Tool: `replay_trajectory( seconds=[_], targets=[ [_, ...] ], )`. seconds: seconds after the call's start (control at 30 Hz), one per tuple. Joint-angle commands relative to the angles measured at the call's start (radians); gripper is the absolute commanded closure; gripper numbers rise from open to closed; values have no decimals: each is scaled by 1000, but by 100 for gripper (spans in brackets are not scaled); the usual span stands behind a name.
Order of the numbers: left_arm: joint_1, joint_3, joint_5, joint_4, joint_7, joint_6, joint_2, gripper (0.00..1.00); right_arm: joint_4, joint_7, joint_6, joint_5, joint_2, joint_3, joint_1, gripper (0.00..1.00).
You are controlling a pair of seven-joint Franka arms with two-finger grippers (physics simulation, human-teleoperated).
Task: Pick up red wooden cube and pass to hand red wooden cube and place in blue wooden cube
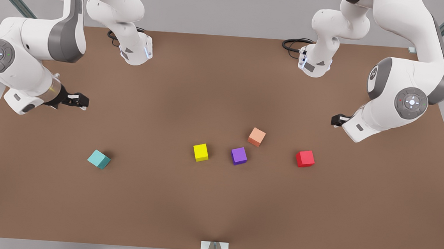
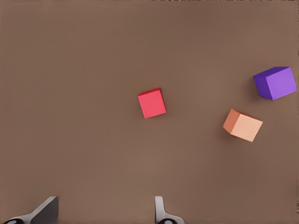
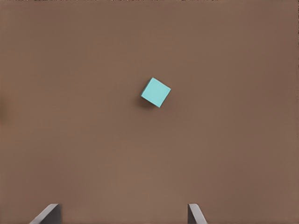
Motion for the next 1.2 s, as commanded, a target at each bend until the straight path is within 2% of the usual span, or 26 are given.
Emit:
replay_trajectory(
  seconds=[0.0, 0.07, 0.13, 0.23, 0.3, 0.4, 0.63, 0.7, 0.97, 1.17],
  targets=[
    [-1, 0, -5, 2, -4, 10, -1, 0, -3, 65, 14, 0, -1, -2, 0, 0],
    [-3, 2, -1, 2, -10, 18, 22, 0, -1, 67, 11, -4, -1, -2, 0, 0],
    [-33, -1, -6, 94, -204, 91, 227, 0, -6, 61, 2, 0, -3, -4, 1, 0],
    [-17, 2, -54, 86, -503, 361, 391, 0, -7, 59, -3, 3, 10, -4, 6, 0],
    [-21, 3, -58, -51, -613, 602, 393, 0, -4, 58, 0, 10, 26, -2, 6, 0],
    [-29, 3, -61, -196, -737, 760, 369, 0, -3, 55, 6, 22, 30, -2, 1, 0],
    [-29, 3, -51, -313, -726, 780, 364, 0, 6, 55, 11, 51, 31, -1, 4, 0],
    [-23, 5, -51, -360, -559, 780, 350, 0, 6, 53, 18, 51, 31, -1, 3, 0],
    [-20, 5, -52, -402, -251, 826, 386, 0, -4, 52, 32, 51, 34, -1, 3, 0],
    [-6, 5, -55, -400, -251, 906, 430, 0, -6, 52, 29, 51, 46, -1, 3, 0]
  ],
)
